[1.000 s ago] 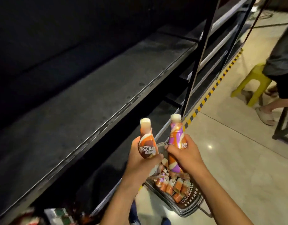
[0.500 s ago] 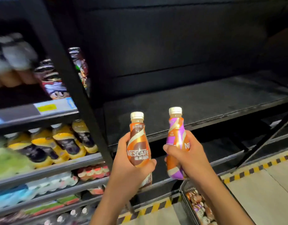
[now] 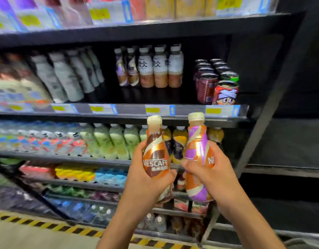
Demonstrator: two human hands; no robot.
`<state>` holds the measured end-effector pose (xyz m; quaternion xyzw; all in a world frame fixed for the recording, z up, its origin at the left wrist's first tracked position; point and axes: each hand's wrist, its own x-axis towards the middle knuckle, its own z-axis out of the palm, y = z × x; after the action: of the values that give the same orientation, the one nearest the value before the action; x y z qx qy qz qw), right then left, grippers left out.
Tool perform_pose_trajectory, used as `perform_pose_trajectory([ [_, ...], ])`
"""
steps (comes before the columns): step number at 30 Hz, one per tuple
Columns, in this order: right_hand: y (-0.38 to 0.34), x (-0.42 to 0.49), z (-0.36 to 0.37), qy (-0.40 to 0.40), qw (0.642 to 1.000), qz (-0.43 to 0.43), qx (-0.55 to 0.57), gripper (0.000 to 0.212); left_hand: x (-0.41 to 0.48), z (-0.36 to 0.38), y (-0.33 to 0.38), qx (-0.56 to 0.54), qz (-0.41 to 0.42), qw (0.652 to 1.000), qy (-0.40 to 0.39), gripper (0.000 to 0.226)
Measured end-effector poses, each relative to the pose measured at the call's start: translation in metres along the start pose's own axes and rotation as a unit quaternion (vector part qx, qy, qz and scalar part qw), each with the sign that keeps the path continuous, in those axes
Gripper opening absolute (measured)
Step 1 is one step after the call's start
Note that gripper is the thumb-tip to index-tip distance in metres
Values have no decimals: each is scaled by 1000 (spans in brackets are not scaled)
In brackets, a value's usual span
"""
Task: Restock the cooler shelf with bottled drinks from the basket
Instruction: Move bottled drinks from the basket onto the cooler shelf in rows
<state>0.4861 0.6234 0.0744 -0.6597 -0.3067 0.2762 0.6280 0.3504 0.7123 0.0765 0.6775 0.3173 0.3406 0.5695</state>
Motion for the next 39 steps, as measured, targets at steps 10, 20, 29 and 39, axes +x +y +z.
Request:
perform_pose_trajectory([
  [10,-34,65,109,-34,999,-40,3,22,81,-103,6,-36,40,993,108,61],
  [20,-86,169,170,-49,994,-94,-12,25,199,-156,39,-48,89,993,67,60],
  [29,-102,252,197,20,992,-42,-119,36,301,-172,39,-45,47,994,92,11],
  [39,-89,321,217,42,978,-83,-186,54,393,-179,1,-58,58,997,7,50],
])
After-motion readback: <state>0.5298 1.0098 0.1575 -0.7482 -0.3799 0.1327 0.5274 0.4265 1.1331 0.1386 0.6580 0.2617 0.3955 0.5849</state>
